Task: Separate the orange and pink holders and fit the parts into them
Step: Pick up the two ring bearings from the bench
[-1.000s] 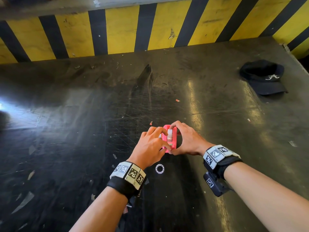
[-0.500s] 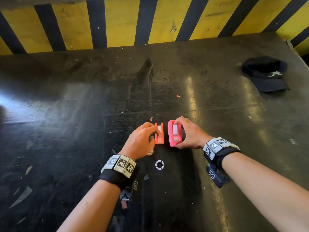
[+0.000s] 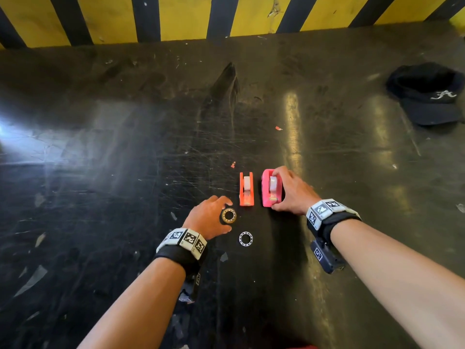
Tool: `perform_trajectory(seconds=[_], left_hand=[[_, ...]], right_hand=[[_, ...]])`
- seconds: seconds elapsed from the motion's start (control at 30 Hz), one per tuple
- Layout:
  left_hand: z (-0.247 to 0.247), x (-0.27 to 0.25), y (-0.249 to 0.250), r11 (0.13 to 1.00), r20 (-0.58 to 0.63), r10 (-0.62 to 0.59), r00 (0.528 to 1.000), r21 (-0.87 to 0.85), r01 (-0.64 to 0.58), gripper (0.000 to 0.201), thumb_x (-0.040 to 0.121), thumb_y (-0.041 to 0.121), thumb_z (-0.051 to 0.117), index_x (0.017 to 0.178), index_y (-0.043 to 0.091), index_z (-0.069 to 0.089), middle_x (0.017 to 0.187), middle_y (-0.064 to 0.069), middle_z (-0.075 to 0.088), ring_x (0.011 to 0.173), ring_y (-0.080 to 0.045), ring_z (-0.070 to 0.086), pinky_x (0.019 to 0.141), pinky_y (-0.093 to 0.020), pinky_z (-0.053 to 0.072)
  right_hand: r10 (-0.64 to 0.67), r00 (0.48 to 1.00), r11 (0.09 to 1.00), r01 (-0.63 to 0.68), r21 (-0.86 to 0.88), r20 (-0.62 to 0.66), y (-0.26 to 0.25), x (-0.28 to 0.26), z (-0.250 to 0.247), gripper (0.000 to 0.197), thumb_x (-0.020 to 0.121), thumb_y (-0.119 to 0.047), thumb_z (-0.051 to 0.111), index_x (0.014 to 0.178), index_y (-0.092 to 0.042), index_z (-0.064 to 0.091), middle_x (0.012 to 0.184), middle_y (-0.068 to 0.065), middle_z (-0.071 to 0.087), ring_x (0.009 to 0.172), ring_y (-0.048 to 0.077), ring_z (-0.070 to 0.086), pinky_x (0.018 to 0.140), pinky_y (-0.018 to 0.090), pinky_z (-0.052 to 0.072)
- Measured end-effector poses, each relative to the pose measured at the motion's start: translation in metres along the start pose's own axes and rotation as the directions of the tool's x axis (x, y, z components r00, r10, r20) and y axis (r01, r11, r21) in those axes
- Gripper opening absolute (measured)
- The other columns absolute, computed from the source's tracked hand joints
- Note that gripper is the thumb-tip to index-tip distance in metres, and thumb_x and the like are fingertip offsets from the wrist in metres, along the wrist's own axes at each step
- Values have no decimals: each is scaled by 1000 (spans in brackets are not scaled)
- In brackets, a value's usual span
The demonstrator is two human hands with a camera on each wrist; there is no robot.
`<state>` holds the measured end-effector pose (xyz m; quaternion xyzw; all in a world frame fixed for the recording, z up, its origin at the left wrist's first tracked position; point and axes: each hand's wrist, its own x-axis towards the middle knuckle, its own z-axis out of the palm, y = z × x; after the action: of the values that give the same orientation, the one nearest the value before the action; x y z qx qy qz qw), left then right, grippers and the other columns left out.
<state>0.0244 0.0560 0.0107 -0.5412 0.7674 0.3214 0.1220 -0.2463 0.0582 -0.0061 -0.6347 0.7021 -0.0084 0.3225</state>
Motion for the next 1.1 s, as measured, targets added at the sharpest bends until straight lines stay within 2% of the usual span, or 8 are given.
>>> perform_trajectory(seconds=[0.1,0.2,0.3,0.4,0.5,0.77,0.97,1.1], left_hand=[[6,3,1,999,-15,-2,1000,37,3,64,83,34,81,139,30,50,131,0,59,118,-20,63,98,-38,56],[11,3,1,998,-75,11,997,61,-7,54,86,32,78,135,29,54,127,-1,62,112,-21,65,94,-39,57],[13,0,1,998,-114,14,993,61,-7,49,87,32,77,132,28,56,124,-1,63,110,-22,66,93,-43,58],[16,-4,0,998,-133,7,991,66,2,49,86,33,77,130,27,55,123,-2,64,108,-23,67,91,-44,59],[19,-9,-2,998,-138,-13,990,58,22,49,87,34,77,131,27,55,123,-2,64,107,-22,67,90,-42,59],[21,-20,-11,999,-121,-44,992,26,48,51,86,33,77,131,26,56,123,-2,63,107,-22,66,89,-38,59],[-19,-11,-29,996,-209,-81,974,-44,74,49,82,30,77,127,22,60,121,-6,63,109,-28,65,90,-45,56],[-44,8,-45,995,-263,-99,960,-58,86,48,84,30,76,128,22,60,122,-7,65,111,-29,65,89,-43,53]], right_hand=[[-3,1000,1000,4,-11,27,-3,-5,-2,101,67,-34,94,140,-32,26,152,6,40,130,32,53,95,47,52],[-125,987,987,114,-113,-102,-12,-19,2,109,64,-54,90,147,-27,25,161,9,22,148,36,31,111,58,43],[-403,901,904,365,-221,-159,-34,-37,9,71,73,-58,78,129,-23,51,137,5,49,126,26,50,102,49,50],[-529,844,824,536,-181,91,-52,-50,27,37,82,-43,77,110,-24,61,112,-2,59,97,17,56,84,39,55],[-470,839,832,525,-179,274,-60,-56,49,43,84,-37,79,121,-26,59,117,-1,56,101,19,56,81,36,54],[-445,844,852,502,-150,300,-62,-54,63,34,88,-28,76,116,-24,57,112,0,55,101,23,58,73,33,48],[-506,856,848,516,-120,104,-95,-23,21,30,84,-25,77,109,-23,60,105,-2,60,93,20,59,76,41,55],[-479,878,851,469,-238,17,-122,16,8,29,86,-31,75,110,-21,61,104,1,67,96,27,64,76,36,46]])
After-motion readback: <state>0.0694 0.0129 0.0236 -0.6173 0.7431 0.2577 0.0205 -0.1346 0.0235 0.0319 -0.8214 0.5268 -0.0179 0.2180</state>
